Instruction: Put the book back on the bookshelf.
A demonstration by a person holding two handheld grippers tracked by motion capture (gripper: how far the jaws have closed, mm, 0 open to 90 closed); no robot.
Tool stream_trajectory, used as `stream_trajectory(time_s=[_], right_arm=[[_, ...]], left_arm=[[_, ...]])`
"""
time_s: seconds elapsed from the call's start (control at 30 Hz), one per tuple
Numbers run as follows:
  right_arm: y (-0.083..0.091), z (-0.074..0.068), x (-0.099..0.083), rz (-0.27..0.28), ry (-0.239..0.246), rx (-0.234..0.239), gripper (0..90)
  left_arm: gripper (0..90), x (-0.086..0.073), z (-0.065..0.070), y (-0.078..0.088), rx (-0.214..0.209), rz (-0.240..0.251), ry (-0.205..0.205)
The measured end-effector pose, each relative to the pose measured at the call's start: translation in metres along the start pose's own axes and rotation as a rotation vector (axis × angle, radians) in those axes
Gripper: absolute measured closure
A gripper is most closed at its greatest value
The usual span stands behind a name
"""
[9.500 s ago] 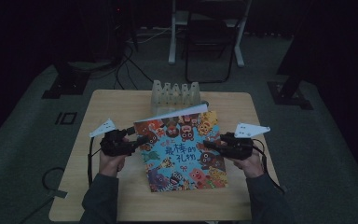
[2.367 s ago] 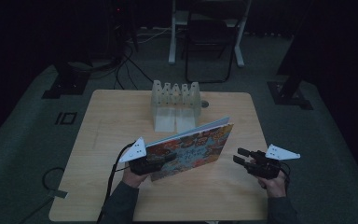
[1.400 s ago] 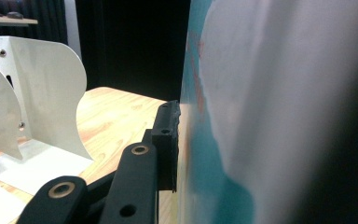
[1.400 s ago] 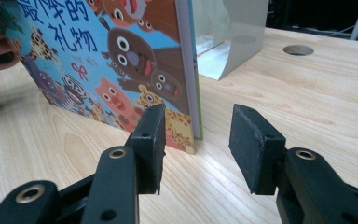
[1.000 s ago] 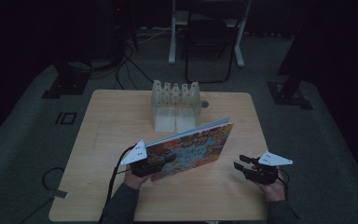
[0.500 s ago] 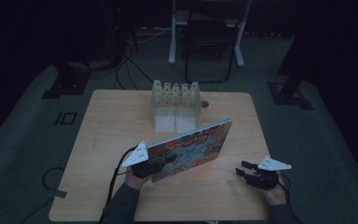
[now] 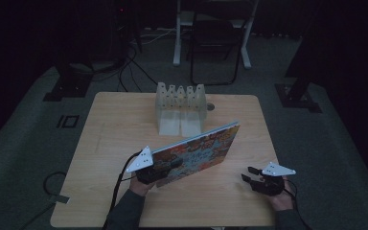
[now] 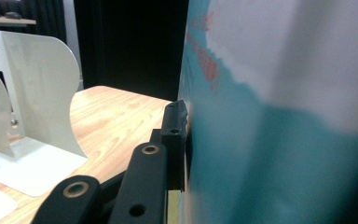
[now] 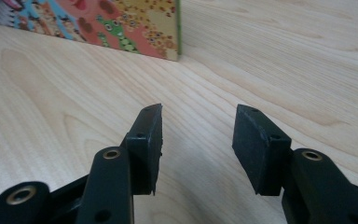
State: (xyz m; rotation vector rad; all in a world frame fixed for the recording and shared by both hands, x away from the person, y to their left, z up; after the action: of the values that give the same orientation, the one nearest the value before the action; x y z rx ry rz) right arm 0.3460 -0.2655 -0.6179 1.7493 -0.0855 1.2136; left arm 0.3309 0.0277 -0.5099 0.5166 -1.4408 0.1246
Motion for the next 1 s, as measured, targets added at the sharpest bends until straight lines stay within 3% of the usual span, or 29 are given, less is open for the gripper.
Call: stream_trajectory(time_s=[1.0], right_arm=[[-0.0073,-0.0026,-0.0057,-0.049,0.004,0.014,49.7]], left_arm=[[75.7,-0.0023,-0.0019,-0.0018,0.02,-0.005,-0.016]])
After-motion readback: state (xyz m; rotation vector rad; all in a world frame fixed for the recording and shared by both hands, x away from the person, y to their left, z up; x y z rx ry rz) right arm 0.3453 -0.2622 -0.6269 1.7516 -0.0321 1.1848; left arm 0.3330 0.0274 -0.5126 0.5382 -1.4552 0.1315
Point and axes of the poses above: each handheld gripper's, and its own axes: y roughly backward along the jaws, x roughly out of its top, z roughly to its right, the point moved 10 cm from there along -y, roughly forward along the jaws, and after that the axes turned 9 degrees about -z, right-handed, at the moved point
